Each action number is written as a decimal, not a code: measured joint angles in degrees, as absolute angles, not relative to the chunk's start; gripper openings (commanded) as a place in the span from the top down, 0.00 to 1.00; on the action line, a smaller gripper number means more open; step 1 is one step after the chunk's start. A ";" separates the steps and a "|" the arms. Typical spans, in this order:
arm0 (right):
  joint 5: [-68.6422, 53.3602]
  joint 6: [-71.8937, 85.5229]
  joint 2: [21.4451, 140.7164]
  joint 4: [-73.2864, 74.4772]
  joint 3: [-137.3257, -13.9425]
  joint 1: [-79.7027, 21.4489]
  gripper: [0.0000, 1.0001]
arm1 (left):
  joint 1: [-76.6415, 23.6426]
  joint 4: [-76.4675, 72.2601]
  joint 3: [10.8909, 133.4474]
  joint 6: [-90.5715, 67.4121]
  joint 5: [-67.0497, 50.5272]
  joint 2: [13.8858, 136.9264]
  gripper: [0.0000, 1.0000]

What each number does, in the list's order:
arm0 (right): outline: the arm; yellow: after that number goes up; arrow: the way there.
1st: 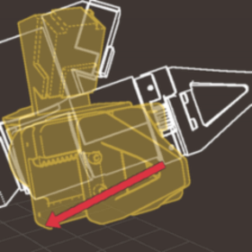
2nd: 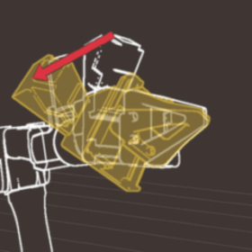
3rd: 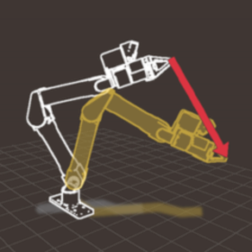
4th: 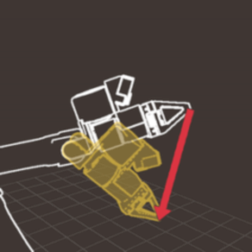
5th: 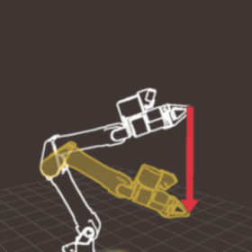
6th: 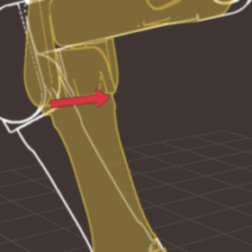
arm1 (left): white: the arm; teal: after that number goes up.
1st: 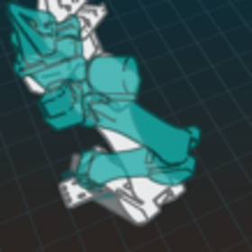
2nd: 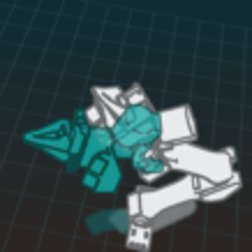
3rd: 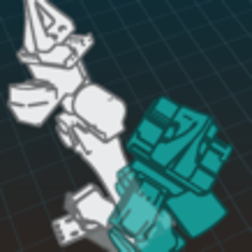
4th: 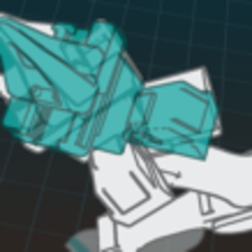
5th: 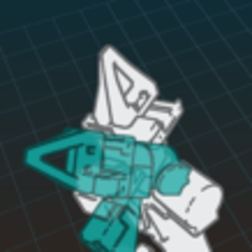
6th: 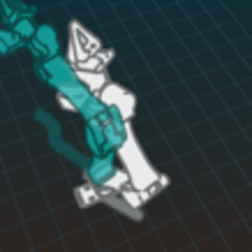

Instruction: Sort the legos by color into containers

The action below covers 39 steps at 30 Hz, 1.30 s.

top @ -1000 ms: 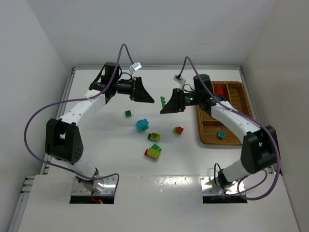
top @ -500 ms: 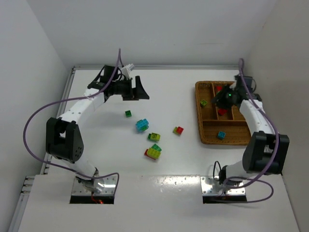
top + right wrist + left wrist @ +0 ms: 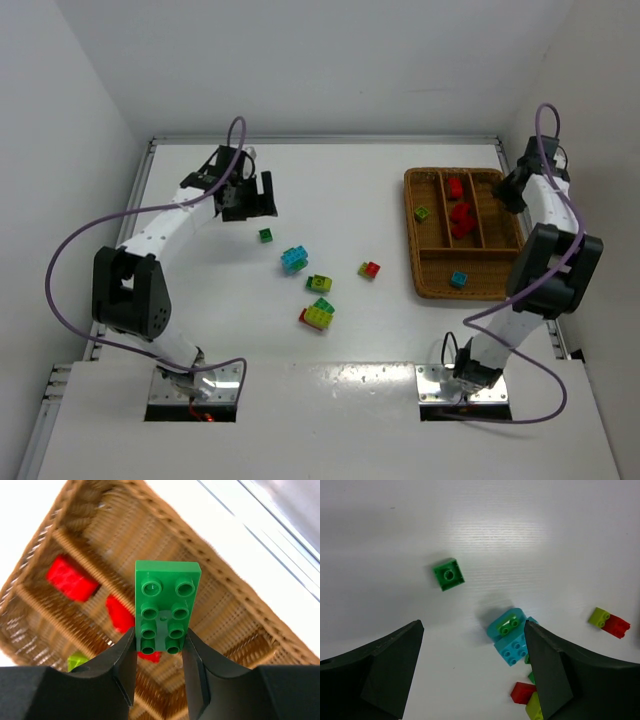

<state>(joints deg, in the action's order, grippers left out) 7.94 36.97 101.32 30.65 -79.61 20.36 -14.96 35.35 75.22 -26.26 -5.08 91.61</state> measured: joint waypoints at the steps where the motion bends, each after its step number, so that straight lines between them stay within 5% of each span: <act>1: 8.43 36.97 102.52 30.63 -80.18 20.67 0.82 | -14.96 35.66 74.91 -26.30 -4.54 91.61 0.12; 6: 9.10 37.04 107.68 32.18 -82.87 21.26 0.67 | -14.90 36.53 74.65 -26.50 -2.76 91.61 0.10; 11: 9.69 36.88 110.54 33.39 -85.78 20.97 0.31 | -14.66 36.88 74.65 -27.14 -1.41 91.61 0.08; 26: 8.34 36.03 102.63 33.69 -81.97 19.29 0.32 | -14.15 38.41 74.83 -31.31 4.62 95.94 0.08; 32: 5.76 35.77 89.12 31.29 -76.88 7.68 0.32 | -14.52 39.18 76.16 -32.47 7.86 102.61 0.08; 39: 2.85 34.83 89.76 30.98 -75.29 -6.35 0.30 | -14.74 39.38 80.90 -35.22 8.84 109.47 0.09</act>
